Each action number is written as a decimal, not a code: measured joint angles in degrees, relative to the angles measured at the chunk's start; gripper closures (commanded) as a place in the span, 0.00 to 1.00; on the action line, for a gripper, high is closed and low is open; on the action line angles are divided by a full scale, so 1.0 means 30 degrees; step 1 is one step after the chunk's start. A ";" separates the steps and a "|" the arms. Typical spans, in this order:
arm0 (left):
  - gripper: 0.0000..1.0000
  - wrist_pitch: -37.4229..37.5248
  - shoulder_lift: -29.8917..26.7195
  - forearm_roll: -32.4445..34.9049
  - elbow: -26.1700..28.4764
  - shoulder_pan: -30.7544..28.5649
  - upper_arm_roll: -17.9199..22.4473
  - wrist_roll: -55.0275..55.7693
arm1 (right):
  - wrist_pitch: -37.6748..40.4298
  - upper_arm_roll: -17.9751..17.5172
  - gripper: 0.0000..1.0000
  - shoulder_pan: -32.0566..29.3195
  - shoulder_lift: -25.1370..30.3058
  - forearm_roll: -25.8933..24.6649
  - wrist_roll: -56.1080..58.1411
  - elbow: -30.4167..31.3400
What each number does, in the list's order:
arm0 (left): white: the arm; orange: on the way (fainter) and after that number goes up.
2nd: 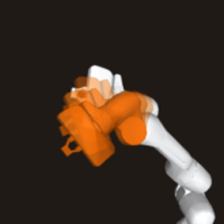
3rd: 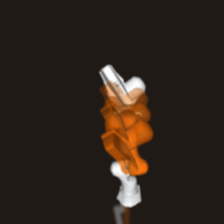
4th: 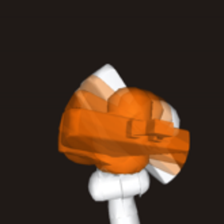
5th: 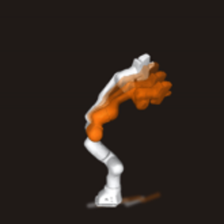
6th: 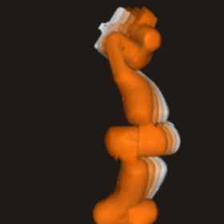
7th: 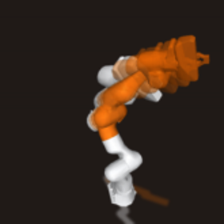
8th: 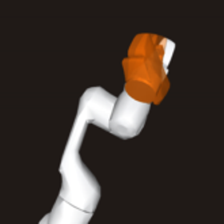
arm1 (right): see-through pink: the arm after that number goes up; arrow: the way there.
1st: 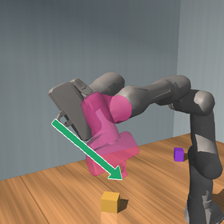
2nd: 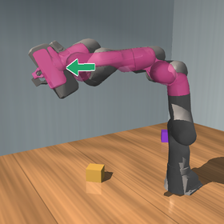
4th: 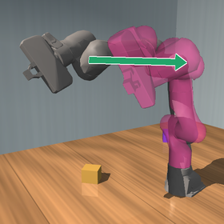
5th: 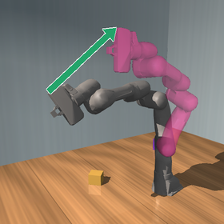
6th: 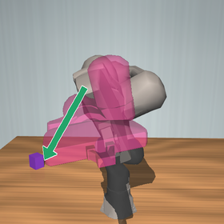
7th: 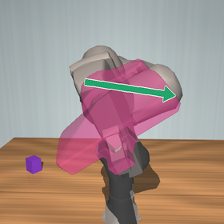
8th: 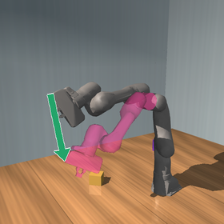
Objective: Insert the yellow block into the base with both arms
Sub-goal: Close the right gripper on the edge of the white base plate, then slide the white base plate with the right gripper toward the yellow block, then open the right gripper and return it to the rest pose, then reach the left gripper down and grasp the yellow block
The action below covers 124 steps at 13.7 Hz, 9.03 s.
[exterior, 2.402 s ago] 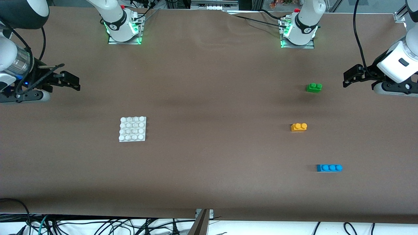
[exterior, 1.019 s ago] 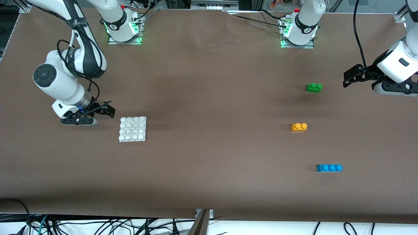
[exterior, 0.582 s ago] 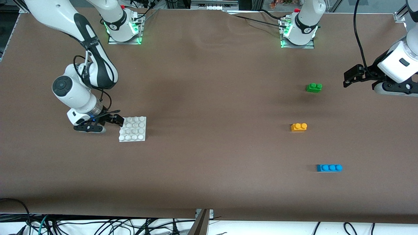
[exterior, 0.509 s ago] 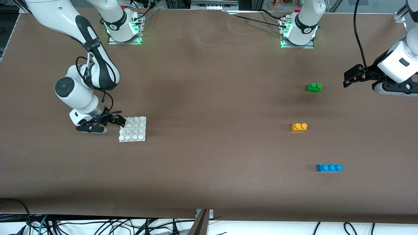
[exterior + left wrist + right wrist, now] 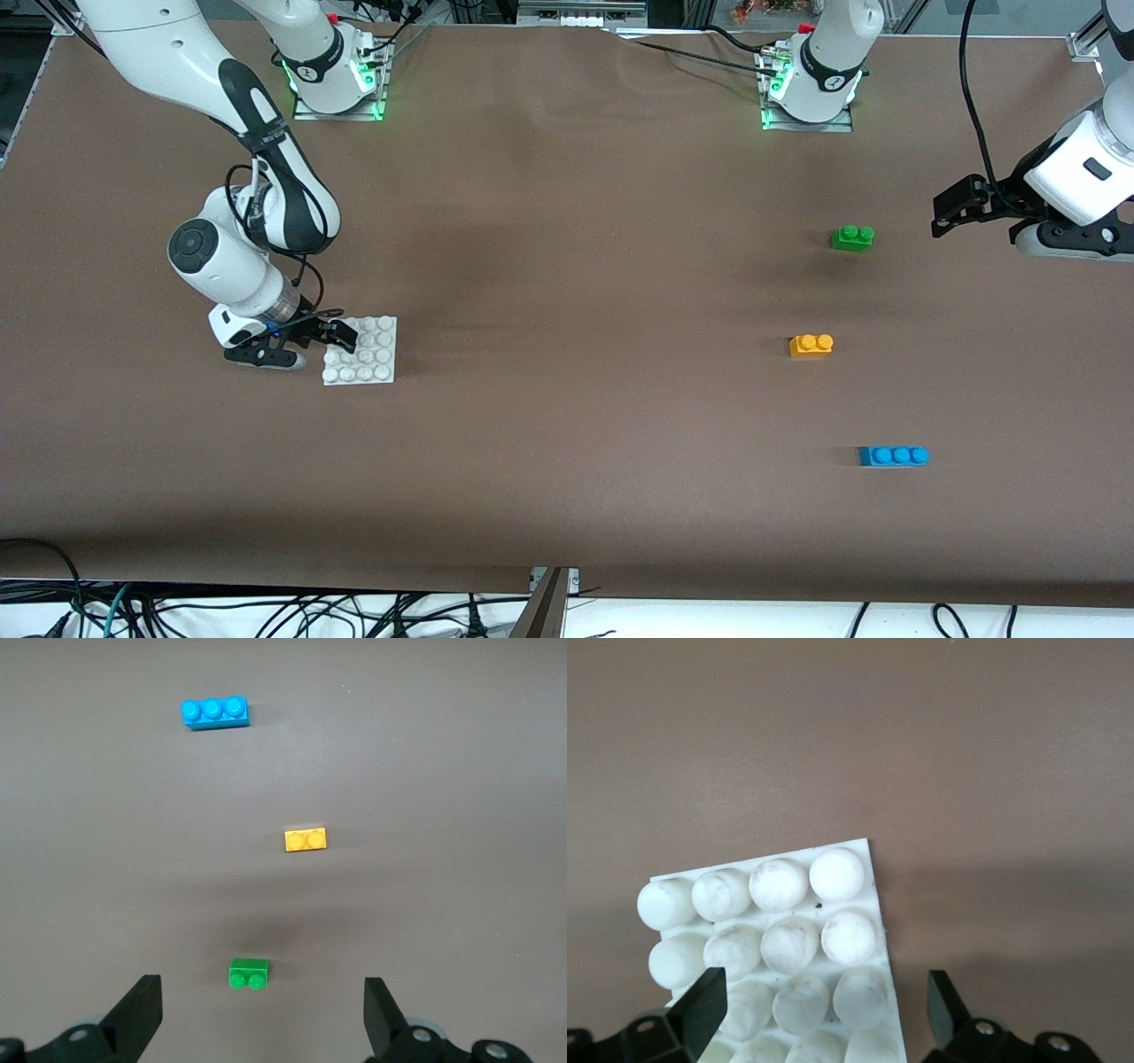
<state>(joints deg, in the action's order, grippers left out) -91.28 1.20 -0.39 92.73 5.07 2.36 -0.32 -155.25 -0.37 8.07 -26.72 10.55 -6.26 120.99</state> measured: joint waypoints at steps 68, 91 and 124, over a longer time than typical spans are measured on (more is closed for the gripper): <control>0.00 0.0014 0.0003 0.0000 -0.0004 -0.0093 0.0110 0.0000 | -0.3621 0.0458 0.29 1.1267 -0.7532 -0.2240 -0.9543 -0.9723; 0.00 0.0014 0.0004 0.0000 -0.0005 -0.0083 0.0076 0.0000 | -0.3743 0.0647 0.00 1.3414 -0.7741 -0.6624 -0.9527 -1.0296; 0.00 -0.1700 0.2637 0.0000 0.0011 0.0034 0.0081 0.0000 | 2.1704 -0.0355 0.00 -0.0834 0.7584 -0.3438 -0.0531 -1.0598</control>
<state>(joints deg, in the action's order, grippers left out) -96.38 9.11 -0.39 92.76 5.17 2.60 -0.32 -90.14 -1.44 5.56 -3.97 0.24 -7.86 89.20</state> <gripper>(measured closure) 0.000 0.000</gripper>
